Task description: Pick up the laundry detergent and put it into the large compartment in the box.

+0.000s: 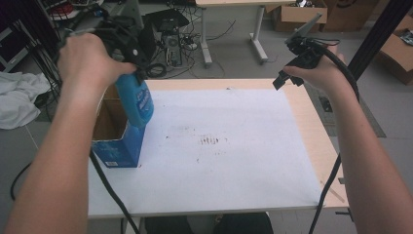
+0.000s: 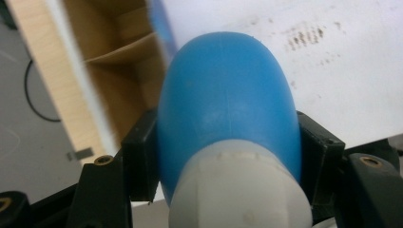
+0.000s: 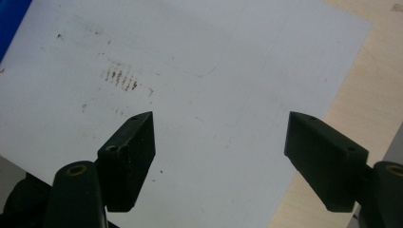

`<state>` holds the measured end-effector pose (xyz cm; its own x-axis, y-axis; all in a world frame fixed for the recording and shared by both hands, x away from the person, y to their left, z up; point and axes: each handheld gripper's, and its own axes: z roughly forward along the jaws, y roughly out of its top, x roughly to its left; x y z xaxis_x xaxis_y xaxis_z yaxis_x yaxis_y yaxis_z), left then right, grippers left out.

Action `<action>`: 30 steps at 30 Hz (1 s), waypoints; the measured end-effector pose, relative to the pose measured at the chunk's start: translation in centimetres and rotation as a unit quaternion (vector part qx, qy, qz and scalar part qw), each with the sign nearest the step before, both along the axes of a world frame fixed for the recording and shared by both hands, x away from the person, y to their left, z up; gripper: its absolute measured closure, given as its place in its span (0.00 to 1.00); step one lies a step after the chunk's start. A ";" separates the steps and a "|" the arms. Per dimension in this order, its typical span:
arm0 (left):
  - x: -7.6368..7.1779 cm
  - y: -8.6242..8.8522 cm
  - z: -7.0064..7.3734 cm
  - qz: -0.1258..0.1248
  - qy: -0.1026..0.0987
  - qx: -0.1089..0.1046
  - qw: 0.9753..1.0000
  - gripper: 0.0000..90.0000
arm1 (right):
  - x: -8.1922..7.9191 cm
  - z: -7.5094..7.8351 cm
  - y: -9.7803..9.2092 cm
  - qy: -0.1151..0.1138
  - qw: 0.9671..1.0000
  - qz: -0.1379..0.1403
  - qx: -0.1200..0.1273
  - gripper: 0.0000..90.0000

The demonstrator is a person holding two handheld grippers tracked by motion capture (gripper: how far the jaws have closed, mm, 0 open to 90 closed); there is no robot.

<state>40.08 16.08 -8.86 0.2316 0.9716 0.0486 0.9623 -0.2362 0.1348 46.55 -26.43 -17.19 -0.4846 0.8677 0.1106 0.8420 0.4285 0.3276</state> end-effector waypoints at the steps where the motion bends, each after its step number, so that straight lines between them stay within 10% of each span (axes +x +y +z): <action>1: -0.1 0.6 0.3 0.011 -0.004 -0.001 1.000 0.42 | 0.0 0.0 0.0 0.000 1.000 0.000 0.000 0.29; 18: -0.3 6.2 -0.2 0.083 0.001 0.016 0.996 0.42 | -0.1 -0.1 -0.1 -0.001 1.000 -0.002 -0.004 0.29; 30: 1.3 6.8 -4.8 0.085 0.027 0.012 0.996 0.42 | 0.1 -0.6 -0.2 0.003 1.000 -0.001 -0.006 0.29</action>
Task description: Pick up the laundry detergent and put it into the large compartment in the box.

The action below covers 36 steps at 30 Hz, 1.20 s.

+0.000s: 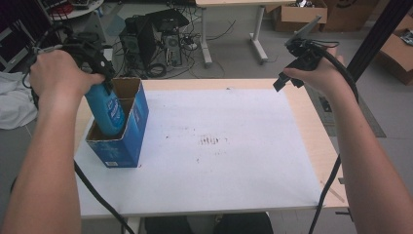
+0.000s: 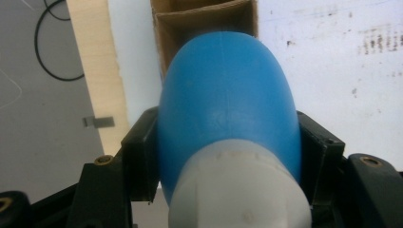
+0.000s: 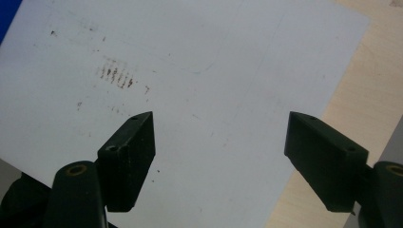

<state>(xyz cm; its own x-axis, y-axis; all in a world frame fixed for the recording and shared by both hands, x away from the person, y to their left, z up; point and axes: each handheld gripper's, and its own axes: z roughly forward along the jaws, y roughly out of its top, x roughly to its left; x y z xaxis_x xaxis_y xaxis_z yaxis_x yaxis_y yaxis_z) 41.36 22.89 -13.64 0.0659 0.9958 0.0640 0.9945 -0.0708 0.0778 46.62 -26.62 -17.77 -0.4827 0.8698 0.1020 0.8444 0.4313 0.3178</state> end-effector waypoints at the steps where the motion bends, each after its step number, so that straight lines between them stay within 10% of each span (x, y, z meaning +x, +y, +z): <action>1: 0.3 0.2 -1.0 0.001 0.008 0.002 1.000 0.42 | 0.0 0.0 0.0 0.001 1.000 -0.002 0.000 0.29; 22: 1.9 1.1 -10.0 0.003 0.053 -0.002 0.999 0.42 | 0.3 -1.0 0.7 0.008 1.000 0.004 -0.010 0.29; 36: 2.2 0.9 -12.9 -0.004 0.070 0.007 0.998 0.42 | 0.3 -1.2 0.7 0.009 1.000 0.004 -0.010 0.29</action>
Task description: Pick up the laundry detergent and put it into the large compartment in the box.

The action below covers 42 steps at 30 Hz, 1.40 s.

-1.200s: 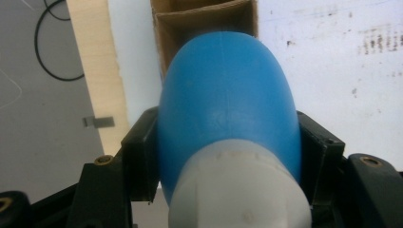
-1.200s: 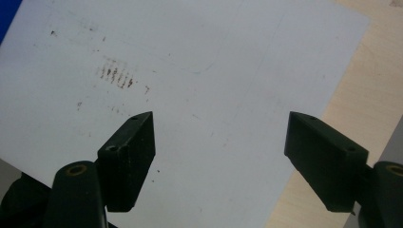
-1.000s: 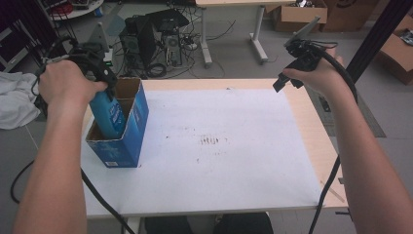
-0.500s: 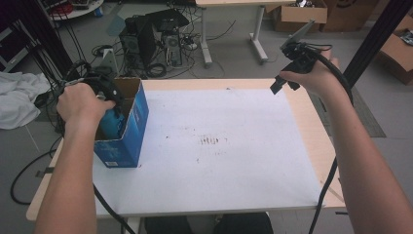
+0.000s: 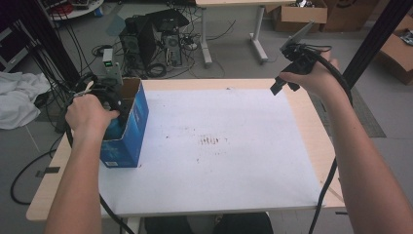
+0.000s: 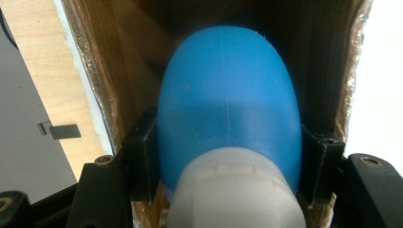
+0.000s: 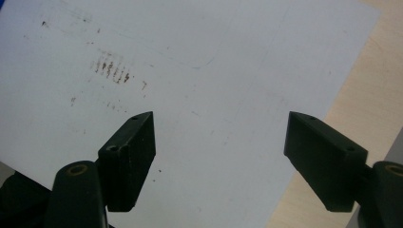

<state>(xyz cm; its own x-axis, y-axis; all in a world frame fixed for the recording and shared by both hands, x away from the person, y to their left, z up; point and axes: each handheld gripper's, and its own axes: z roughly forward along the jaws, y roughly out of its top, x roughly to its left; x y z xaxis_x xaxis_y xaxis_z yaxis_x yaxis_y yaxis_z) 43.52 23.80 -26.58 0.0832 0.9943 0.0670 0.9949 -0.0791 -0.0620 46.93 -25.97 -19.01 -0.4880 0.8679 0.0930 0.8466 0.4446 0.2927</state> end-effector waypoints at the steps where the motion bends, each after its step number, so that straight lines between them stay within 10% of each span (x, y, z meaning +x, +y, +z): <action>1: 0.0 0.0 -0.1 0.001 -0.001 0.000 1.000 0.42 | 0.0 0.0 0.0 0.001 1.000 -0.001 -0.002 0.29; 42: -0.3 0.0 -0.5 0.006 0.001 -0.005 1.000 0.36 | -0.1 -0.4 -0.1 0.003 1.000 -0.001 0.000 0.29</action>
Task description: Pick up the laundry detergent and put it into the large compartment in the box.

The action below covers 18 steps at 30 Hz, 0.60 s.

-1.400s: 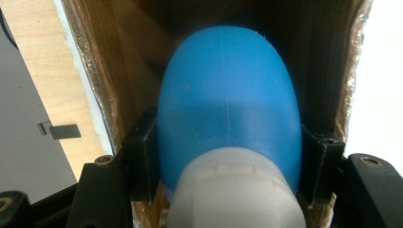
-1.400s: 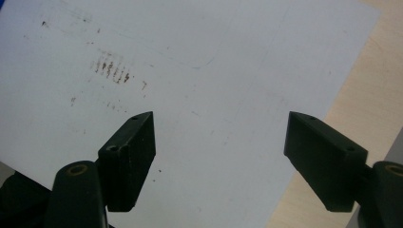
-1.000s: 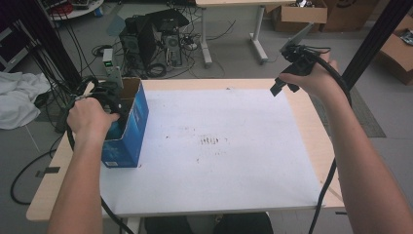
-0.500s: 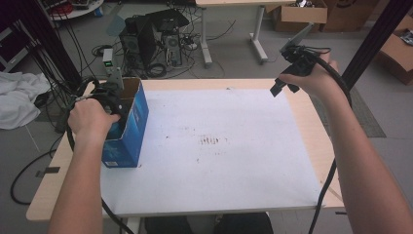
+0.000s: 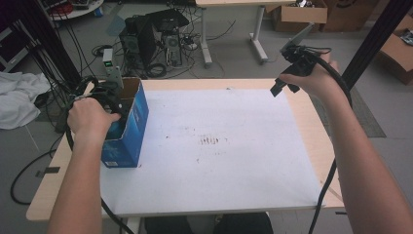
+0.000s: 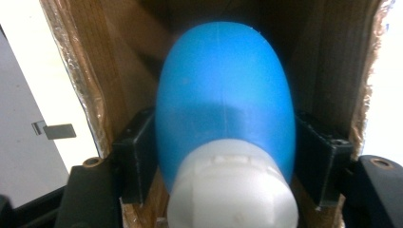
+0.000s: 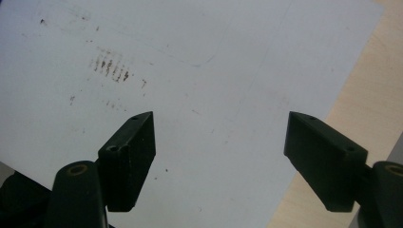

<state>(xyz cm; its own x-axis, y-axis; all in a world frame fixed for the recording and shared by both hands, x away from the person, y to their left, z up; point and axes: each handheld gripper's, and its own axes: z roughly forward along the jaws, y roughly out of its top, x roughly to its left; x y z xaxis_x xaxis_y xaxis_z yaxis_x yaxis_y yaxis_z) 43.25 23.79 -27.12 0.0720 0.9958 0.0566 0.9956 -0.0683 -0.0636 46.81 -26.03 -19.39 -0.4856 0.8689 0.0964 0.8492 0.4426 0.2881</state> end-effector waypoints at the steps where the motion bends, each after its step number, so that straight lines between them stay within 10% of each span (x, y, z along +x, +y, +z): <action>1: 0.0 0.0 0.1 -0.003 0.000 0.003 1.000 0.35 | 0.0 0.0 0.0 0.000 1.000 0.000 0.000 0.29; 18: -0.8 -0.8 4.3 -0.007 -0.022 0.014 1.000 0.26 | -0.2 0.6 0.1 -0.007 1.000 0.002 0.002 0.29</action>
<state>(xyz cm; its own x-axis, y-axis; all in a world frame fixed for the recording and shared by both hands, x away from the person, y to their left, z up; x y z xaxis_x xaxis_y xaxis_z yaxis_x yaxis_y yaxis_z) 42.41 22.96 -22.84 0.0824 0.9927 0.0880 0.9965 -0.0808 -0.0225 46.57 -25.93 -18.75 -0.4904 0.8666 0.0927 0.8434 0.4451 0.3010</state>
